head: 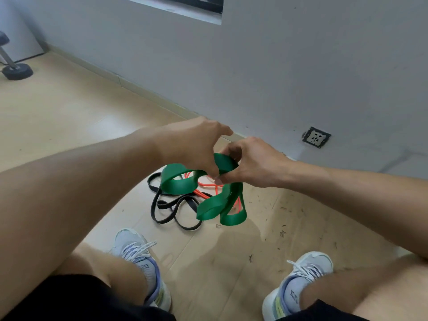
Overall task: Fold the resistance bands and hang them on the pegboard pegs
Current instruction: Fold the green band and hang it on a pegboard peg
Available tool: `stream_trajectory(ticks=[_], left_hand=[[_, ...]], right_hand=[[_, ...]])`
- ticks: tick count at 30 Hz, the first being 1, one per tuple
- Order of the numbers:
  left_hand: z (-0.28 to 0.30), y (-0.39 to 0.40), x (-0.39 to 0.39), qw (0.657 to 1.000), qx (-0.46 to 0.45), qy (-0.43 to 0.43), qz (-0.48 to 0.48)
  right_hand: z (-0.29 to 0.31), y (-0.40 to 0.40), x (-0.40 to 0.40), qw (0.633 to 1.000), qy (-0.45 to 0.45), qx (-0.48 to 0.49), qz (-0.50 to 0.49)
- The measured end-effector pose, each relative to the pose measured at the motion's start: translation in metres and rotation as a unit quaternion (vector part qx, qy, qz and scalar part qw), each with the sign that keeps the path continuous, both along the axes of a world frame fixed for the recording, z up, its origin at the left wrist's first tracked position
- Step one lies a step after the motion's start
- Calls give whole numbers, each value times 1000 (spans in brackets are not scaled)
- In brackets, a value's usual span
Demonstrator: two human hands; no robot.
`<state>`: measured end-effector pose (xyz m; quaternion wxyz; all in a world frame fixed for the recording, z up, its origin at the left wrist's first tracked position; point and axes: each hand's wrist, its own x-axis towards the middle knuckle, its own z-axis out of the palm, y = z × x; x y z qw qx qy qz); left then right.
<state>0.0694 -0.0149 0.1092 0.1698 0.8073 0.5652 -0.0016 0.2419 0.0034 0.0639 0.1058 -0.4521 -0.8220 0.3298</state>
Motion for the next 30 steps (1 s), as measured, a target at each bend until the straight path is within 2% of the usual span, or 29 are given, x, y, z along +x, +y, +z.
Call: stream_trajectory(ticks=[8, 13, 19, 22, 30], left_hand=[[12, -6, -9, 996, 65, -66, -10], [20, -8, -18, 989, 70, -130, 27], [28, -7, -35, 976, 32, -200, 81], [28, -2, -50, 978, 2, -182, 98], [-14, 5, -63, 989, -104, -45, 93]], right_hand=[[-6, 10, 4, 998, -18, -53, 27], [-19, 10, 17, 996, -14, -80, 25], [-24, 10, 18, 993, 50, -107, 12], [-22, 15, 18, 992, 64, -108, 5], [-11, 23, 18, 983, 150, -104, -28]])
